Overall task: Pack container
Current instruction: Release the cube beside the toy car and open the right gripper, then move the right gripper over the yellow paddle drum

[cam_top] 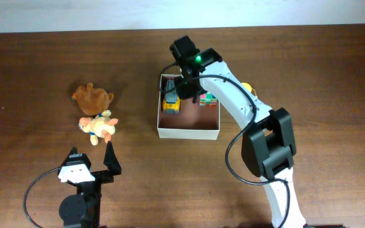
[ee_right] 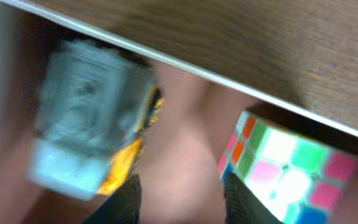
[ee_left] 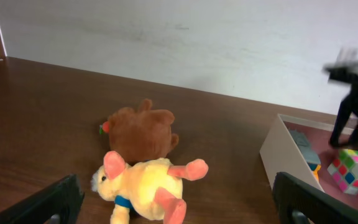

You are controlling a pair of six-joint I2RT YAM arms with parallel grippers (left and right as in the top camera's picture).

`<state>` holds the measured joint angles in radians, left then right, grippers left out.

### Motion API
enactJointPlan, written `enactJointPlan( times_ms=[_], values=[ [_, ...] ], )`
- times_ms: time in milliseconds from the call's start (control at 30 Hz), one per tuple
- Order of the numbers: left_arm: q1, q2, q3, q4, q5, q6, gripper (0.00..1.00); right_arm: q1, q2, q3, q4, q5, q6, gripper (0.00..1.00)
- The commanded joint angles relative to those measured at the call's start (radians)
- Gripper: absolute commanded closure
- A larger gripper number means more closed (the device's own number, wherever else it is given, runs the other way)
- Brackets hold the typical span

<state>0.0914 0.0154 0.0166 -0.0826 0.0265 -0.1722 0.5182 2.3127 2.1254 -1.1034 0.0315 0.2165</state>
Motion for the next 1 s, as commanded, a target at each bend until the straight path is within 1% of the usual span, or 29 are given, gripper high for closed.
enactJointPlan(
  times_ms=[0, 100, 233, 333, 400, 533, 567, 600, 733, 833, 967],
  values=[
    [0.0, -0.008, -0.007, 0.0, 0.004, 0.021, 0.01, 0.019, -0.019, 0.194, -0.104, -0.017, -0.022, 0.61],
    [0.001, -0.008, -0.007, 0.0, 0.004, 0.02, 0.01, 0.008, -0.022, 0.356, -0.225, -0.016, -0.022, 0.6],
    [0.001, -0.008, -0.007, 0.0, 0.004, 0.021, 0.01, -0.046, -0.022, 0.528, -0.36, 0.032, -0.023, 0.56],
    [0.001, -0.008, -0.007, 0.0, 0.004, 0.02, 0.01, -0.113, -0.022, 0.586, -0.449, 0.061, -0.064, 0.51],
    [0.0, -0.008, -0.007, 0.0, 0.004, 0.02, 0.01, -0.176, -0.021, 0.586, -0.51, 0.127, -0.082, 0.45],
    [0.0, -0.008, -0.007, 0.0, 0.004, 0.021, 0.01, -0.272, -0.021, 0.57, -0.568, 0.137, -0.09, 0.39],
    [0.001, -0.008, -0.007, 0.0, 0.004, 0.02, 0.01, -0.296, -0.021, 0.565, -0.577, 0.137, -0.09, 0.36],
    [0.0, -0.008, -0.007, 0.0, 0.004, 0.021, 0.01, -0.317, -0.021, 0.558, -0.583, 0.137, -0.094, 0.33],
    [0.0, -0.008, -0.007, 0.0, 0.004, 0.02, 0.01, -0.385, -0.021, 0.499, -0.579, 0.13, -0.133, 0.27],
    [0.001, -0.008, -0.007, 0.0, 0.004, 0.021, 0.01, -0.418, -0.021, 0.394, -0.531, 0.083, -0.163, 0.27],
    [0.001, -0.008, -0.007, 0.0, 0.004, 0.021, 0.01, -0.44, -0.021, 0.165, -0.386, 0.025, -0.188, 0.27]
  ],
)
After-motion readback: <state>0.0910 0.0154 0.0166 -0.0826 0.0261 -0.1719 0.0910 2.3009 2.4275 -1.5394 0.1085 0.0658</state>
